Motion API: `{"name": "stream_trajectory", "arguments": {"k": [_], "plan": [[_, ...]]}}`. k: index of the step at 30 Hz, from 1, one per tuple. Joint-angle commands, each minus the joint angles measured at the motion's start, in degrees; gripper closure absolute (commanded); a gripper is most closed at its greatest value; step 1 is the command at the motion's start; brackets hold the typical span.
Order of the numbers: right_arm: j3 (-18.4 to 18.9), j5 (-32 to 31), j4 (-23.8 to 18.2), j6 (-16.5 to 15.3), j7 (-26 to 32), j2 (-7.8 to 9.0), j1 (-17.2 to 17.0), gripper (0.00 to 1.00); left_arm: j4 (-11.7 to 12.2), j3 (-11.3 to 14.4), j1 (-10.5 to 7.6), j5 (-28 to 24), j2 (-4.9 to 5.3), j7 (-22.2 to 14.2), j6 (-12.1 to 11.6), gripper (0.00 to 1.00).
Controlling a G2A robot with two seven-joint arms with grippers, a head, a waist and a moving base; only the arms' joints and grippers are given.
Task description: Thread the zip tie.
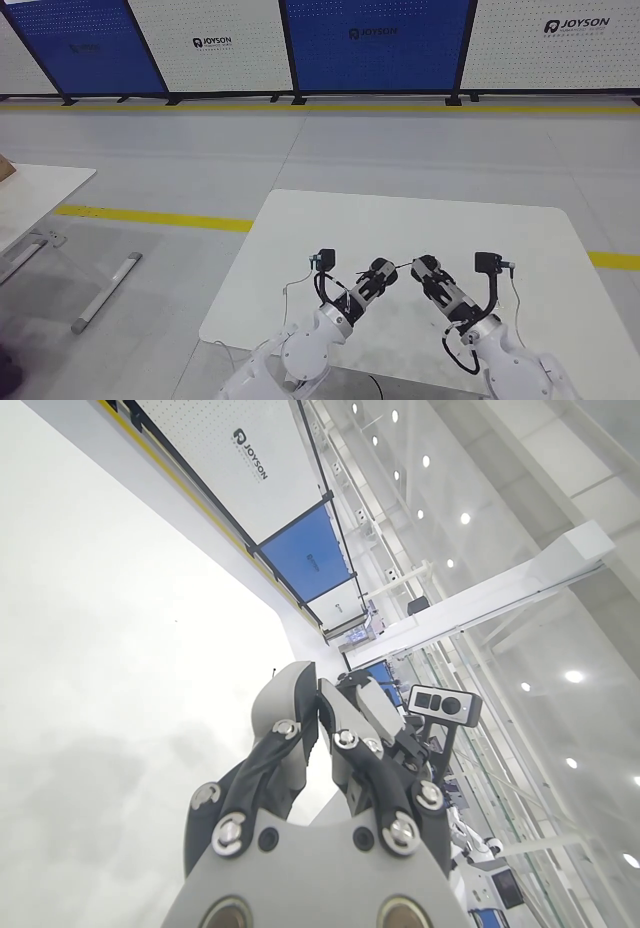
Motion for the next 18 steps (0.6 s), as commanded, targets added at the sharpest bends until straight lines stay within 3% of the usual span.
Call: {"name": "stream_trajectory", "arguments": {"k": [1, 14, 18], "plan": [[0.0, -0.1, 0.0, 0.0, 0.0, 0.0, 0.0, 1.0, -0.3, 0.0, 0.06, 0.2, -0.01, 0.0, 0.1, 1.0], [-0.4, -0.7, 0.5, -0.6, 1.8, 0.05, 0.5, 1.0, -0.4, 0.7, 0.03, 0.4, -0.09, -1.3, -1.1, 1.0], [0.0, -0.2, 0.5, -1.0, 1.5, 0.09, 0.3, 1.0, -0.3, 0.7, -0.04, 0.7, -0.14, -0.9, -0.1, 1.0]]}}
